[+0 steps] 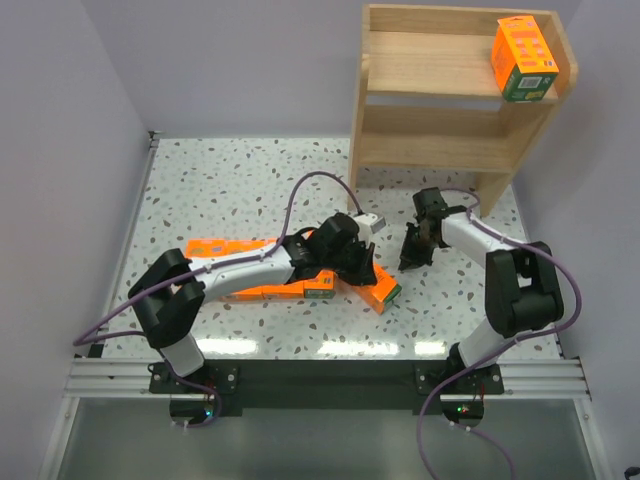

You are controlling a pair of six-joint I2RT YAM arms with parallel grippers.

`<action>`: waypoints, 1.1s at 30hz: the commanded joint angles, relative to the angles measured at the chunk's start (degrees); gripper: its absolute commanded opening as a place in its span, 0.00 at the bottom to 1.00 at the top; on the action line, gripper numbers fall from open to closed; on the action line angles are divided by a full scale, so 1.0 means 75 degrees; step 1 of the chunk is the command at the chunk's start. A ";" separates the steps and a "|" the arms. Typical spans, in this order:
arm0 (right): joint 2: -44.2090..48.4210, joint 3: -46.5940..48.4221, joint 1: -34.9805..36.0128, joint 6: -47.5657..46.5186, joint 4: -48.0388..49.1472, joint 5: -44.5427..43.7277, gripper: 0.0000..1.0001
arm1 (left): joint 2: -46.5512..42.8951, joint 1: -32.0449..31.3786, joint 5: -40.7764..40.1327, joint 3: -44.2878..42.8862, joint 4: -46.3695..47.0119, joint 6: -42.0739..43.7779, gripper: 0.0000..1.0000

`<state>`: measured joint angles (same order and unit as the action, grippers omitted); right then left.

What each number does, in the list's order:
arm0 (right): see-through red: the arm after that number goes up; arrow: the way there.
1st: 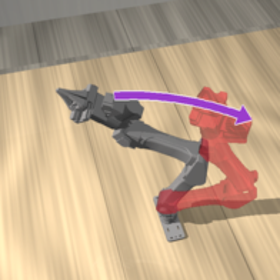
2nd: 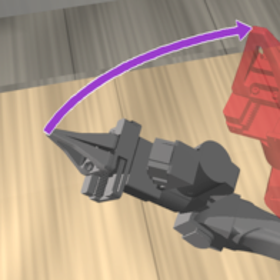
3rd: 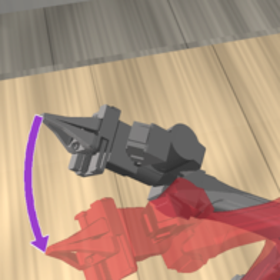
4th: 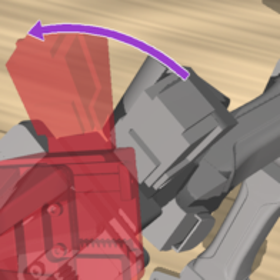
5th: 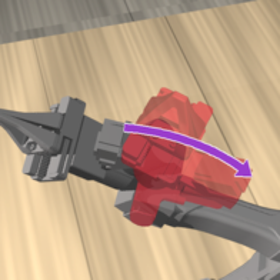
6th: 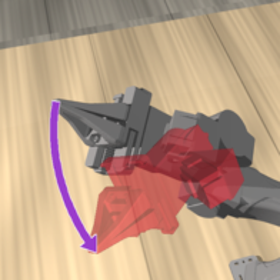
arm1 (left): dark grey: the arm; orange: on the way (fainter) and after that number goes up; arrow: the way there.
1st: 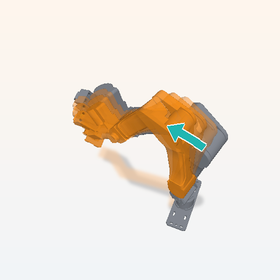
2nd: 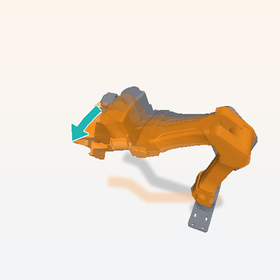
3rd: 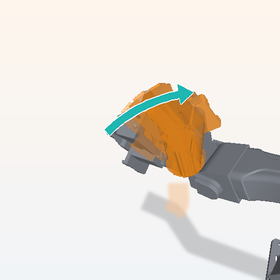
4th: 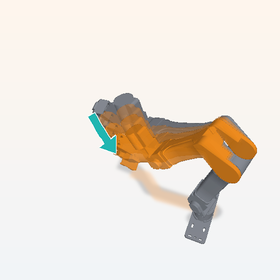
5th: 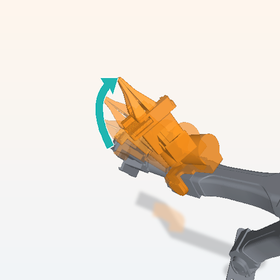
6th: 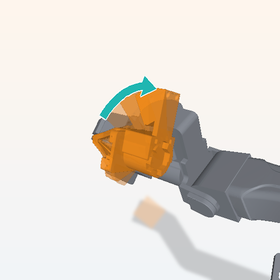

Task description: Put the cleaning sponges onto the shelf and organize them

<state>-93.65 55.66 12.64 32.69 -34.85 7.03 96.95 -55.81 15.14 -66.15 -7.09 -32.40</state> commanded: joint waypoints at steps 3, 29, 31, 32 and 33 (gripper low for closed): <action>0.0158 0.0594 -0.0022 -0.0865 -0.0848 -0.0071 0.00 | -0.0656 -0.0058 -0.1033 0.0077 -0.0624 -0.0343 0.00; -0.1564 -0.0577 -0.0010 -0.1089 0.0475 0.3880 0.00 | 0.0140 -0.0293 -0.1737 -0.0308 -0.0180 -0.0191 0.00; -0.1623 -0.0519 0.0001 -0.1112 0.0277 0.3437 0.00 | 0.0234 -0.0293 -0.1667 -0.0613 -0.0203 -0.0191 0.00; -0.1600 -0.0438 -0.0010 -0.1089 0.0044 0.3191 0.00 | 0.0269 -0.0293 -0.1632 -0.0695 -0.0203 -0.0168 0.00; -0.1461 -0.0379 -0.0010 -0.1031 -0.0098 0.2457 0.00 | 0.0350 -0.0304 -0.1597 -0.0777 -0.0180 -0.0168 0.00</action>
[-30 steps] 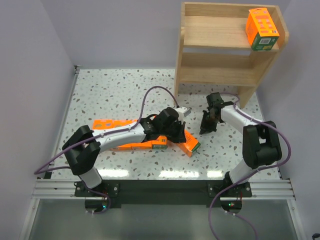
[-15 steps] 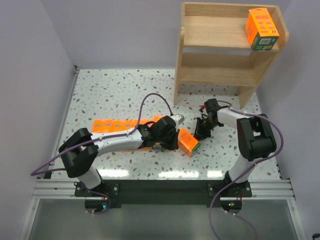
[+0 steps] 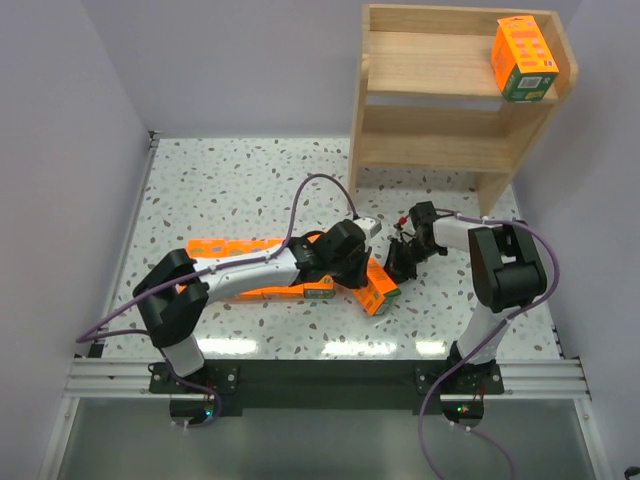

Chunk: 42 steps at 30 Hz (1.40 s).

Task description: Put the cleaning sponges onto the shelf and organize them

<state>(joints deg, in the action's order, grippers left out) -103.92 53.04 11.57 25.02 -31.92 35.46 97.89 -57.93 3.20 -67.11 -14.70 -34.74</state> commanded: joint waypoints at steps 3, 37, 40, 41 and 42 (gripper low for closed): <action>0.0179 0.0334 0.0133 0.0262 -0.1063 -0.2789 0.04 | 0.0459 -0.0010 0.0100 -0.0907 0.0812 0.0167 0.00; 0.5125 0.0312 0.2112 -0.1002 -0.2987 -0.4882 0.99 | -0.2783 0.0060 -0.1586 0.0322 0.0367 -0.0651 0.00; 0.5277 0.0207 0.2371 -0.1167 -0.2671 -0.4740 0.99 | -0.3850 0.0049 -0.1961 0.0931 0.0109 -0.0921 0.00; 0.5313 0.0171 0.2394 -0.1167 -0.2530 -0.4740 0.99 | -0.4328 0.0060 -0.2043 0.1072 0.0027 -0.0992 0.00; 0.5359 0.0090 0.2383 -0.1202 -0.2343 -0.4415 0.99 | -0.4576 0.0060 -0.2207 0.1352 -0.0159 -0.1062 0.00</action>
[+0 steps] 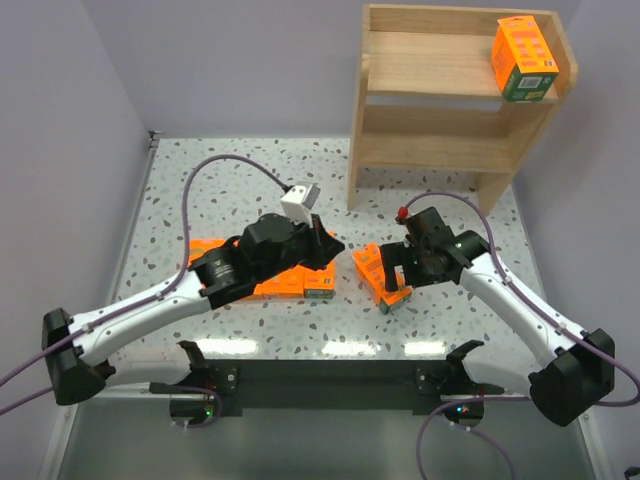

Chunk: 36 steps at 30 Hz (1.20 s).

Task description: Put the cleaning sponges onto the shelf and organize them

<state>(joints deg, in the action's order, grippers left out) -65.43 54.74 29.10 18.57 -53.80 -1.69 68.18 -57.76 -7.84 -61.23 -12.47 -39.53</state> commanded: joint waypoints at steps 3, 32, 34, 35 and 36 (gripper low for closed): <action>0.0123 -0.0396 0.0104 -0.0495 0.1126 0.0857 0.99 | -0.1554 0.0037 -0.0912 0.1154 -0.0704 -0.0752 0.00; -0.3206 0.0774 0.0784 -0.0051 0.1912 -0.0312 0.82 | -0.3993 0.0025 -0.1580 0.1965 -0.2287 -0.1480 0.00; -0.3369 0.1266 0.0784 0.0148 0.1807 -0.0663 0.77 | -0.3993 0.0025 -0.1650 0.1919 -0.2333 -0.1433 0.00; -0.3463 0.1442 0.0795 0.0207 0.1783 -0.0723 0.76 | -0.3993 0.0025 -0.1685 0.1895 -0.2357 -0.1421 0.00; -0.3707 0.1815 0.0784 0.0301 0.1748 -0.0781 0.75 | -0.3970 0.0025 -0.1709 0.1883 -0.2380 -0.1398 0.00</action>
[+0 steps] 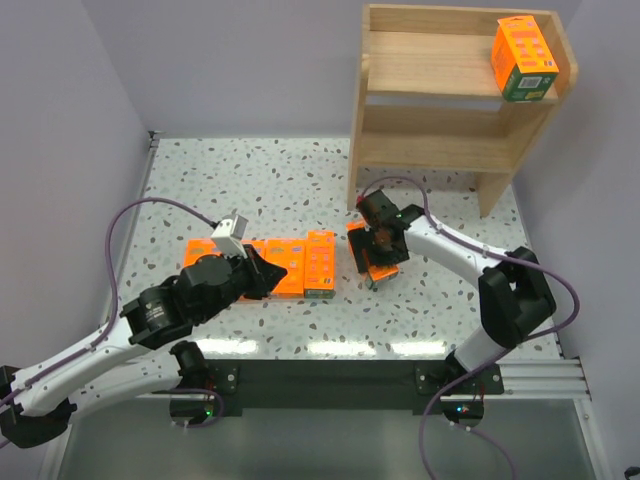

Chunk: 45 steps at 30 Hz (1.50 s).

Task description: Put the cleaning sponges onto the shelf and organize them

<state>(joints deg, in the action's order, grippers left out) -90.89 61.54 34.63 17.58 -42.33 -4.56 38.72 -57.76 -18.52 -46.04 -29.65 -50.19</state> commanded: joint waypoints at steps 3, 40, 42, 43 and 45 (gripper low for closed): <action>-0.0932 0.1543 0.0046 0.0667 0.0124 -0.0646 0.76 | 0.0017 0.0025 -0.0319 -0.0213 -0.0160 0.0071 0.00; 0.1255 -0.2789 0.0046 0.0609 0.5524 -0.1138 0.99 | -0.0311 0.0025 -0.0530 -0.0119 -0.0687 0.0013 0.00; 0.1267 -0.2896 0.0046 0.0445 0.5945 -0.1243 0.99 | -0.0323 0.0025 -0.0507 -0.0119 -0.0711 -0.0011 0.00; 0.1267 -0.2943 0.0046 0.0375 0.6041 -0.1209 0.99 | -0.0323 0.0025 -0.0507 -0.0119 -0.0722 -0.0022 0.00; 0.1244 -0.3048 0.0046 0.0106 0.6205 -0.1232 0.99 | -0.0323 0.0025 -0.0518 -0.0131 -0.0757 -0.0057 0.00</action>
<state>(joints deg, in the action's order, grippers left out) -83.22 39.48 34.79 21.50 -4.47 -11.38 36.51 -57.76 -21.26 -46.26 -35.07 -50.04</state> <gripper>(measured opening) 0.987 0.015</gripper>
